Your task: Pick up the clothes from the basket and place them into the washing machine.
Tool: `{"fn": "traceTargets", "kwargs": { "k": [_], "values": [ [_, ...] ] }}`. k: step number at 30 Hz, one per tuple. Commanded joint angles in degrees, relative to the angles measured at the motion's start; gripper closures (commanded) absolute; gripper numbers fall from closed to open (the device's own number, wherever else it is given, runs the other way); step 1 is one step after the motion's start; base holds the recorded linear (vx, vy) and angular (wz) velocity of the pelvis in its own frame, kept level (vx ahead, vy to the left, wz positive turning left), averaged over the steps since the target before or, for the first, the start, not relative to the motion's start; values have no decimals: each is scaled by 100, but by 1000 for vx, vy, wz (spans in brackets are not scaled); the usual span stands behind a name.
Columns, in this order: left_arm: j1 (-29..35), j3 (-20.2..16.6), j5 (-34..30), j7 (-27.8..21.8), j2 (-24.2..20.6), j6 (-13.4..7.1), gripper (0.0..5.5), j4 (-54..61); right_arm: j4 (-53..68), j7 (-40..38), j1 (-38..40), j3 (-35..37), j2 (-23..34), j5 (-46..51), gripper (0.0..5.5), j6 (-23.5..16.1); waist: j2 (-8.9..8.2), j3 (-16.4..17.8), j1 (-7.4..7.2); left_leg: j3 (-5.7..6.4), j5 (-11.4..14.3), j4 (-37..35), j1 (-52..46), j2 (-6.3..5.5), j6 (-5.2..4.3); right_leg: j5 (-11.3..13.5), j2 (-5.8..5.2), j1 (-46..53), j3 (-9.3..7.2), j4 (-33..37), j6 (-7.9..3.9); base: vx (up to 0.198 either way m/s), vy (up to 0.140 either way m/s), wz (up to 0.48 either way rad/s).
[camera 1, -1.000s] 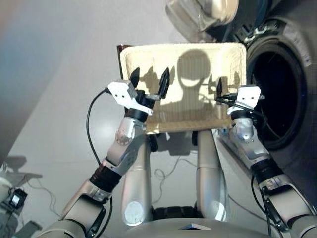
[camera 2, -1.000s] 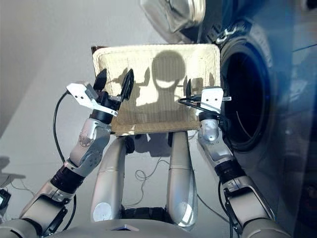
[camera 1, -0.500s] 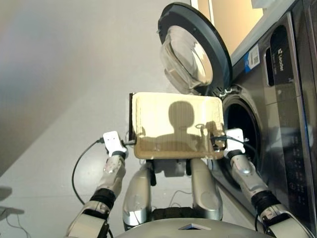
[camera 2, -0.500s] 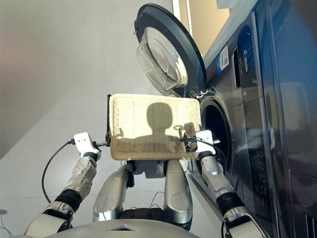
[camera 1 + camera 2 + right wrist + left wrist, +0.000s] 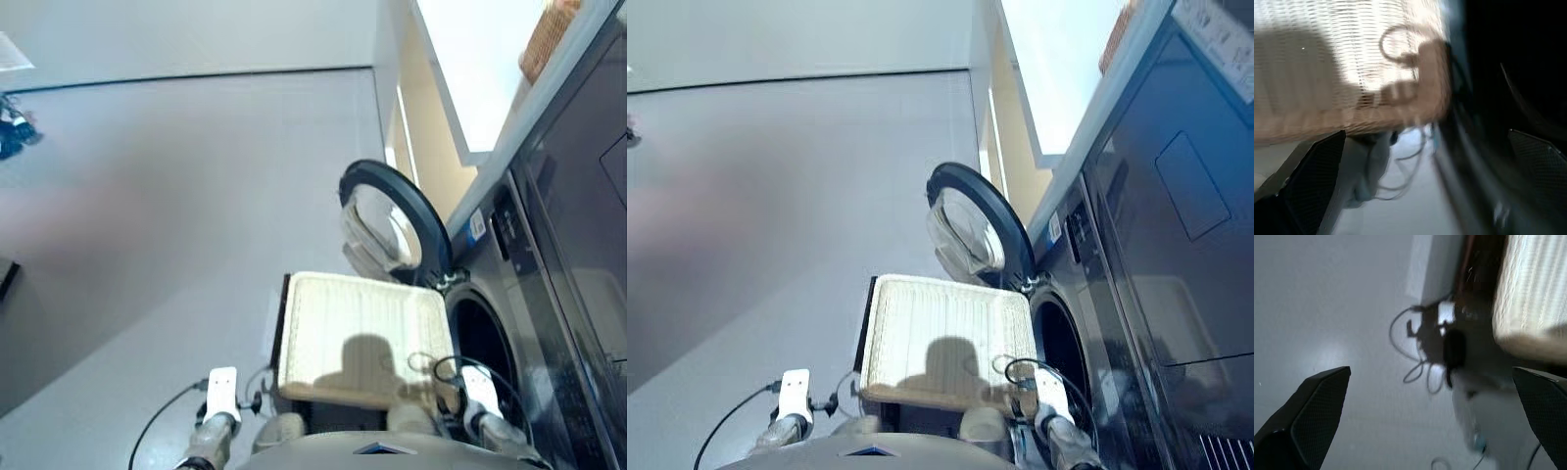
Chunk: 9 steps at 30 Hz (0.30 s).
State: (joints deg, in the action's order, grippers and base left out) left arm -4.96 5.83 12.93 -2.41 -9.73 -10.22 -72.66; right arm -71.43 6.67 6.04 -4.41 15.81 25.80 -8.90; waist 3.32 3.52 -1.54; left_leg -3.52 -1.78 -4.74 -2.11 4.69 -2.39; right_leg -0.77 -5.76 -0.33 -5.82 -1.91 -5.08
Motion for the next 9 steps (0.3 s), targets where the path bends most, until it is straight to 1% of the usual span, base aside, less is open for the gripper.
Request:
{"fn": "traceTargets", "kwargs": {
  "k": [1, 4, 9],
  "values": [
    [255, -183, -111, 33, -123, -4, 0, -225, -253, -40, -159, 164, -245, 362, 0, 32, -493, 67, 20, -99, -47, -26, -270, -24, -320, 538, -487, 363, 138, 445, -584, 0, 0, 0],
    [211, -80, -188, -86, -103, 29, 0, -210, -463, 4, -185, 45, -238, 8, 0, 144, -518, -12, 58, -85, -20, -26, -329, -16, -306, 513, -476, 447, 130, 473, -576, 0, 0, 0],
    [196, 6, -209, -196, -118, 71, 0, -181, -427, 15, -217, 7, -244, -79, 0, 176, -517, -44, 69, -93, -6, -26, -359, -8, -298, 511, -485, 485, 124, 499, -576, 0, 0, 0]
  ]
}}
